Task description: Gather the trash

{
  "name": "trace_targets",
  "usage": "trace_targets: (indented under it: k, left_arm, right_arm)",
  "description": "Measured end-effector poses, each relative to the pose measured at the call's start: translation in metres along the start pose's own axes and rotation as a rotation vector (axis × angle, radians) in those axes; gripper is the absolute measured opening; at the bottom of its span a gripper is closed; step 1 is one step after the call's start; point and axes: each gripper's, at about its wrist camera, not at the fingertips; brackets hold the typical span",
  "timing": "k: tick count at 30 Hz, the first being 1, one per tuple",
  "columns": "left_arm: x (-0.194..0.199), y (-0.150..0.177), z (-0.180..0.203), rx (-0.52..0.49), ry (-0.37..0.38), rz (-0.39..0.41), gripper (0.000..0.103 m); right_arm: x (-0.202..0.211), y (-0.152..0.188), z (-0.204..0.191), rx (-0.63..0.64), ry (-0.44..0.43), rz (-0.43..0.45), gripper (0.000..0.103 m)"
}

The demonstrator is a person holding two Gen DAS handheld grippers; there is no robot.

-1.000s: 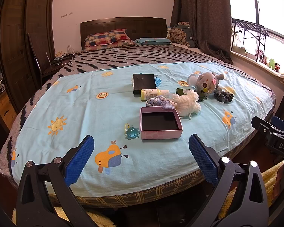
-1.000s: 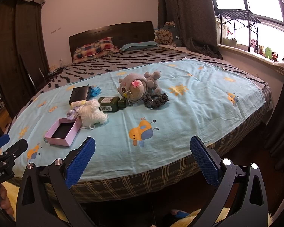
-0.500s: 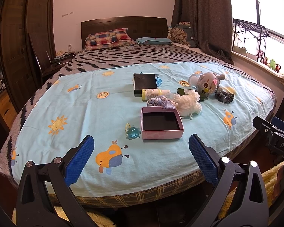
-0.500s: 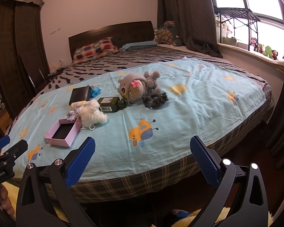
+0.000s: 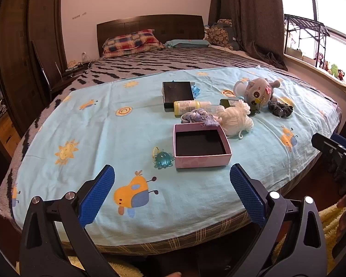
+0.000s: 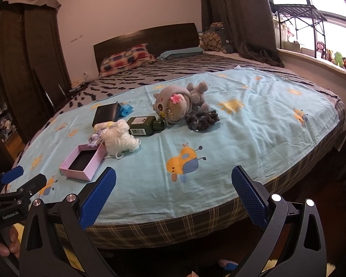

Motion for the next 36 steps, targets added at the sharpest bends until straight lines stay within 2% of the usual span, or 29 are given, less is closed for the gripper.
trace_targets:
  k: [3,8,15,20,26,32,36]
  left_arm:
    - [-0.009,-0.001,0.002,0.004,0.024,-0.029,0.095]
    - [-0.018,-0.002,0.009,0.002,0.06,-0.039,0.095]
    - [-0.036,-0.009,0.026,-0.012,0.111,-0.084,0.095]
    - [-0.058,-0.01,0.038,-0.045,0.072,-0.121,0.095]
    - [-0.082,-0.012,0.042,-0.037,0.077,-0.156,0.094]
    - [-0.094,-0.016,0.051,-0.063,0.065,-0.138,0.093]
    - [-0.097,-0.018,0.05,-0.041,0.098,-0.13,0.077]
  right_arm:
    - [-0.002,-0.006,0.001,0.012,0.012,0.01,0.1]
    - [-0.018,-0.015,0.006,0.009,0.039,-0.038,0.1]
    - [-0.04,-0.021,0.017,0.011,0.067,-0.047,0.1]
    - [-0.062,-0.031,0.036,-0.021,0.079,-0.06,0.1]
    - [-0.097,-0.046,0.055,-0.015,0.137,-0.071,0.099]
    - [-0.132,-0.054,0.071,-0.041,0.12,-0.103,0.079]
    - [-0.134,-0.054,0.07,-0.022,0.1,-0.099,0.053]
Point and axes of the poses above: each gripper's, at about its wrist camera, not at the fingertips, and x roughly against the way its jaws point, z to its right, y to its underside, and after that the axes turned 13 degrees about -y, right-handed
